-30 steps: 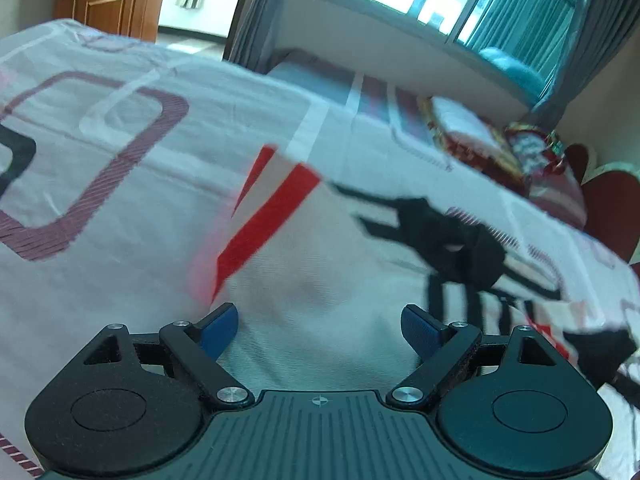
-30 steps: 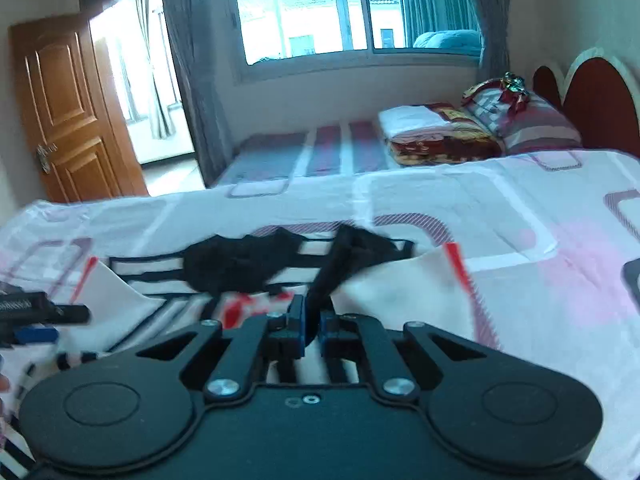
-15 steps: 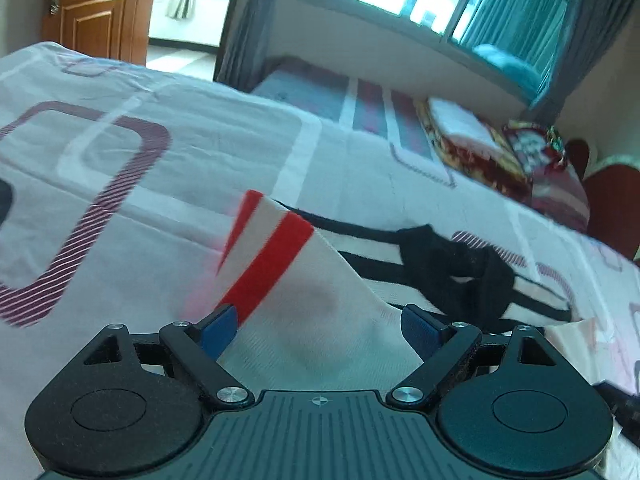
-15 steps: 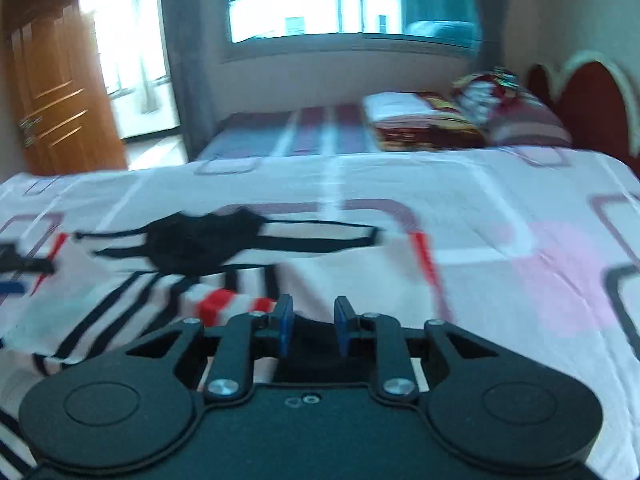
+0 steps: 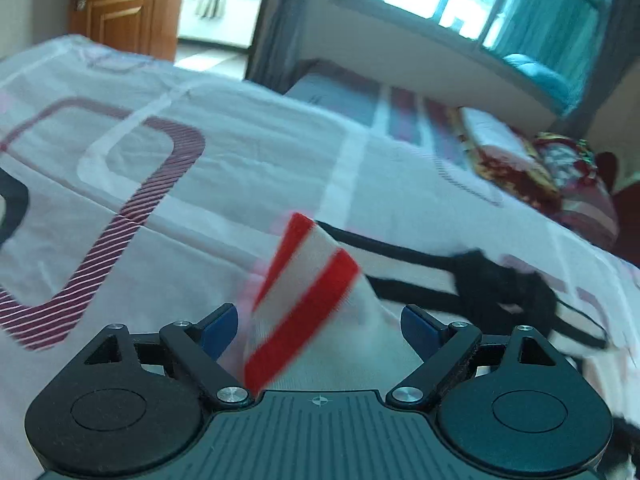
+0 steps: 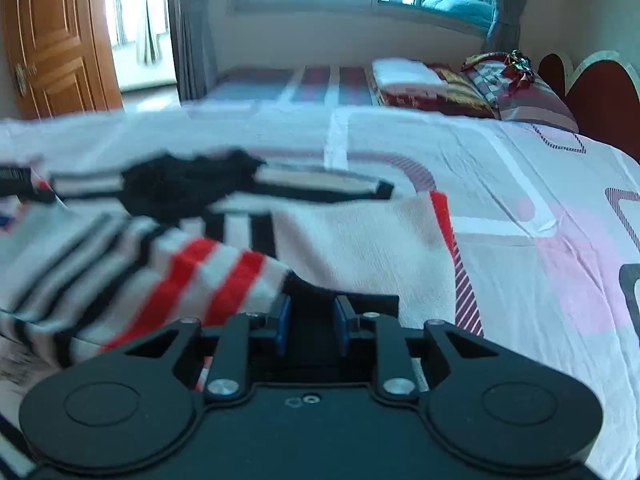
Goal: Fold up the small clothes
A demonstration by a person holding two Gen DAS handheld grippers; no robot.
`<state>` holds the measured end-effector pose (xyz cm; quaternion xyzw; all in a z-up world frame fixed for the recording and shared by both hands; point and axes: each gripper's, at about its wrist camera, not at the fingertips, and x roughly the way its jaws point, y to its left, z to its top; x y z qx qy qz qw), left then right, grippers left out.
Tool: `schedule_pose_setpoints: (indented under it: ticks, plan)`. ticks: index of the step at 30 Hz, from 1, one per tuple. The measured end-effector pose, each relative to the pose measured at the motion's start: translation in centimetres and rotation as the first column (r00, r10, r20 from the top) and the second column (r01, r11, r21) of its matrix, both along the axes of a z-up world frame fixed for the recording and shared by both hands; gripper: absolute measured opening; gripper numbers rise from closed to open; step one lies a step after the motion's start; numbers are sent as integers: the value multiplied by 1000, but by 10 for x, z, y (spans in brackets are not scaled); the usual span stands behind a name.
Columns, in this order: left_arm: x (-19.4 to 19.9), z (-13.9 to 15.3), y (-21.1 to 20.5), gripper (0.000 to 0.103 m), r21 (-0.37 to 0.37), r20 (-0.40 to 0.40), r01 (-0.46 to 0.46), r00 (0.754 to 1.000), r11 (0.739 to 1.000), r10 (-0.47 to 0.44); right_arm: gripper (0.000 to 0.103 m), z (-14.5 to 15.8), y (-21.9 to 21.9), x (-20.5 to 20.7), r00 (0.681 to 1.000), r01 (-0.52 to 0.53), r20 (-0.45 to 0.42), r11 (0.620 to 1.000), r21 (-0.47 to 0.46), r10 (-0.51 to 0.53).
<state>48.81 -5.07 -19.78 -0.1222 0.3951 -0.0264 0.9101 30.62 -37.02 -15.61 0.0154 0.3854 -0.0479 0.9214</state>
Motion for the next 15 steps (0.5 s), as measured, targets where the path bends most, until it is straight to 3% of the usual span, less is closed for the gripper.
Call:
schedule_pose_setpoints:
  ticks: [4, 6, 8, 10, 13, 15]
  plan:
    - [-49, 7, -7, 88, 31, 17, 76, 997, 997, -76, 29, 16, 12, -20, 998, -55, 34, 998, 22, 54]
    - [-65, 0, -10, 88, 38, -4, 102, 995, 994, -102, 32, 12, 17, -24, 997, -78, 16, 997, 5, 77]
    - [-73, -17, -14, 88, 98, -44, 108, 994, 989, -104, 32, -2, 15, -23, 997, -68, -37, 998, -12, 67]
    - [-77, -24, -6, 88, 72, -33, 79, 996, 994, -77, 32, -12, 8, -24, 997, -67, -47, 998, -7, 66]
    - [-86, -10, -4, 88, 48, -48, 49, 998, 998, -47, 33, -4, 7, -24, 997, -46, -65, 999, 6, 46]
    - [-96, -7, -10, 88, 65, -31, 74, 997, 995, -73, 39, 7, 11, -36, 997, -70, -11, 997, 19, 70]
